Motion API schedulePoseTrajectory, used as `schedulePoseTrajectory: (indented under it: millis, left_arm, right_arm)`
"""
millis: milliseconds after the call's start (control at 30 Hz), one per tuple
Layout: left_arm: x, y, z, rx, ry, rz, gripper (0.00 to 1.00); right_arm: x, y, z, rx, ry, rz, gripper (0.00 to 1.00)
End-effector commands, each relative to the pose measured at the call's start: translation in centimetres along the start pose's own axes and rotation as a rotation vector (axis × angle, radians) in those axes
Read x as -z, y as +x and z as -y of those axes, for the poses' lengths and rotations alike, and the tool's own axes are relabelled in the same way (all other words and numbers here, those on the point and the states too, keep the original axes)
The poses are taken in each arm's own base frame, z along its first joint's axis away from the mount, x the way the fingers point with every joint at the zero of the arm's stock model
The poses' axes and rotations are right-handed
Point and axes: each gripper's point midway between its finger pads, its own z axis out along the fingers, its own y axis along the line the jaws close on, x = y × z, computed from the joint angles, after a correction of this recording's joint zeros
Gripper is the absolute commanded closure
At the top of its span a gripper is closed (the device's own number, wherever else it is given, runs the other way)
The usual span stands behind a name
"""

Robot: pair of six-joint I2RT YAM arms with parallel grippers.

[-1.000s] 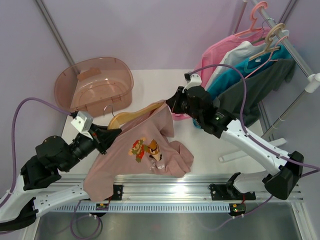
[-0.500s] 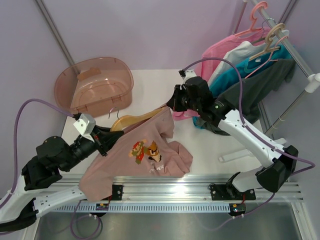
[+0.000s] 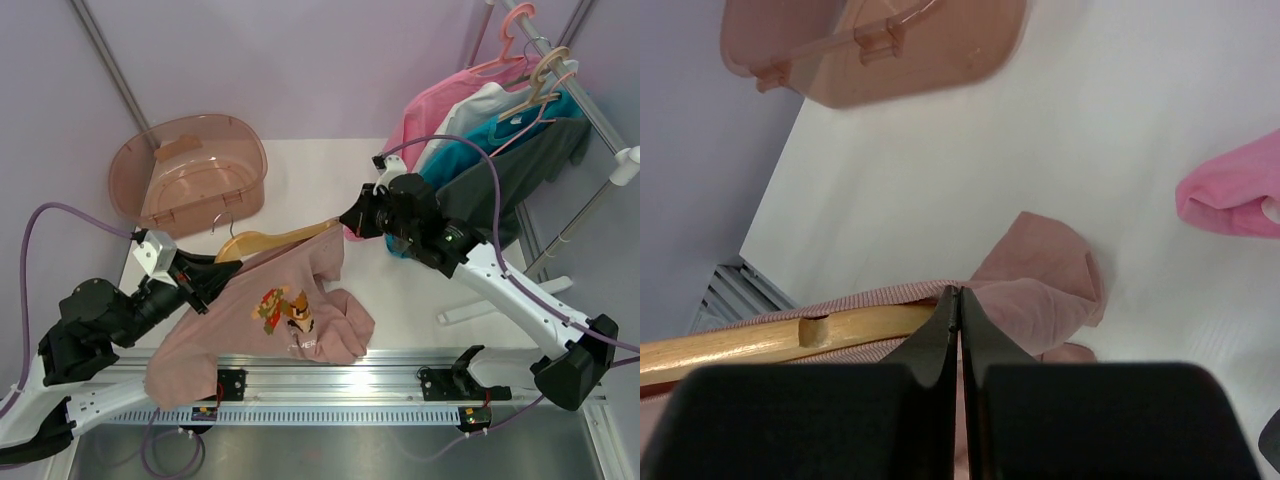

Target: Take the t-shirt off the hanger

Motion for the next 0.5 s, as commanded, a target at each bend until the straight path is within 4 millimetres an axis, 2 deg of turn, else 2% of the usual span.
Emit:
schedulePoseTrajectory:
  millis: [0, 100, 300, 433, 467]
  left_arm:
    - [1.4, -9.0, 1.6, 0.098, 0.082, 0.346, 1.00]
    - [0.8, -8.5, 1.4, 0.099, 0.062, 0.343, 1.00]
    - [1.0, -9.2, 1.1, 0.127, 0.057, 0.405, 1.00]
    - [1.5, -9.6, 1.1, 0.142, 0.064, 0.452, 1.00]
    - [1.7, -9.8, 1.1, 0.147, 0.068, 0.459, 1.00]
  right_arm:
    - [-0.1, -0.1, 4.5, 0.007, 0.171, 0.027, 1.00]
    - [0.4, -0.4, 3.9, -0.003, 0.140, 0.043, 1.00]
    - [0.5, 1.2, 3.8, -0.059, 0.080, 0.067, 1.00]
    - [0.8, 1.3, 3.3, -0.085, 0.039, 0.100, 1.00]
    - [0.9, 0.5, 2.8, -0.086, 0.010, 0.140, 1.00]
